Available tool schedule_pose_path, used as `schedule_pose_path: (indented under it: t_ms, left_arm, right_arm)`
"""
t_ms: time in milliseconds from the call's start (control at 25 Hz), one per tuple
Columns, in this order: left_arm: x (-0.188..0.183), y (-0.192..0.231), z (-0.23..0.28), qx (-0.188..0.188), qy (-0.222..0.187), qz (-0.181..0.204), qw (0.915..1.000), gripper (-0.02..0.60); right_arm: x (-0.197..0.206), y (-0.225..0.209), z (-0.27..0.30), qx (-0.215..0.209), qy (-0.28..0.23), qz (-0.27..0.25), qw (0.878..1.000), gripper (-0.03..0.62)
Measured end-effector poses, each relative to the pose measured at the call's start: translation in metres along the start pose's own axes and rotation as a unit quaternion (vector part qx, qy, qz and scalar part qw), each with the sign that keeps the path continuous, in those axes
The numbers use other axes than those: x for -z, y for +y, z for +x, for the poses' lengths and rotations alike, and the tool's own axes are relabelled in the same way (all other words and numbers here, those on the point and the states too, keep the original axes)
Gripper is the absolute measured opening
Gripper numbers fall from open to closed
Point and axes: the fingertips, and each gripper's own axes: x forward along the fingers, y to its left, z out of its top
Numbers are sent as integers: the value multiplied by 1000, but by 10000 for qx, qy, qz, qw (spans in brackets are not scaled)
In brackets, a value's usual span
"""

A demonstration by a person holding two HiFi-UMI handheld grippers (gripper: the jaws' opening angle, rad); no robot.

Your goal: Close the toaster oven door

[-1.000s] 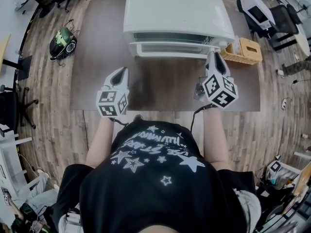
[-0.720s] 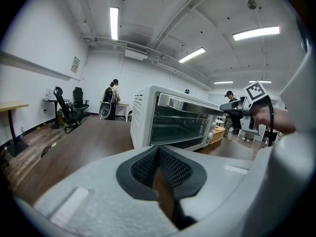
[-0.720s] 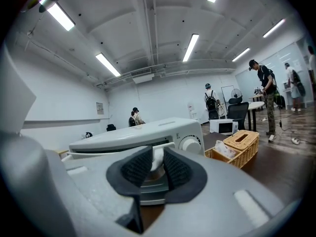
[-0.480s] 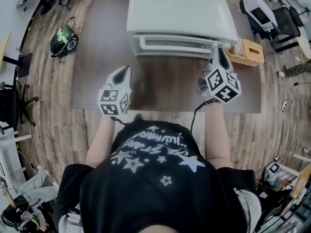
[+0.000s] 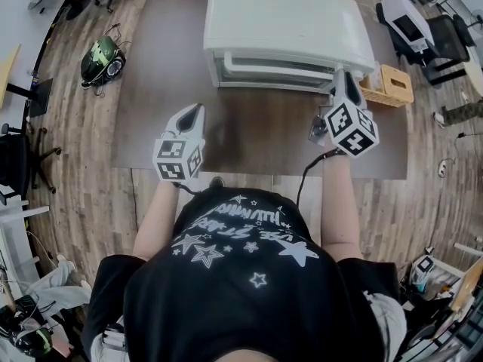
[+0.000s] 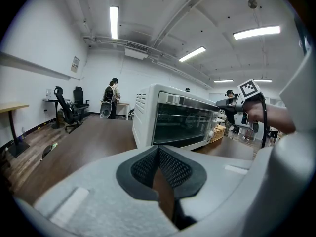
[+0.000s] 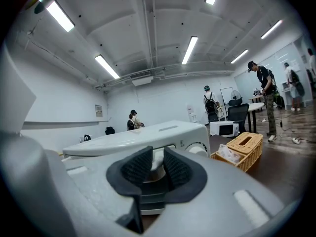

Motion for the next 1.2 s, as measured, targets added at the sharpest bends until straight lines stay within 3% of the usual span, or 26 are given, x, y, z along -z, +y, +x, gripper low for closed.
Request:
schedule_pose_path:
  t_ms: [520, 560, 640, 1000, 1200]
  left_arm:
    - [5, 15, -2, 241, 203, 21, 9995, 11]
    - [6, 17, -2, 289, 224, 24, 9993, 11]
    - [8, 21, -1, 396, 271, 31, 9988, 11]
    - [34, 16, -2, 1553, 703, 392, 9846, 11]
    - [47, 2, 0, 2025, 851, 707, 9730, 11]
  right_arm:
    - [0, 6, -5, 121, -70, 248, 9996, 79]
    - [0, 8, -7, 138, -84, 253, 9996, 121]
    - [1, 15, -11, 164, -109, 273, 9994, 130]
    - [39, 29, -97, 1015, -158, 266, 9944, 130]
    - [78, 30, -142, 1259, 186, 399, 9911, 125]
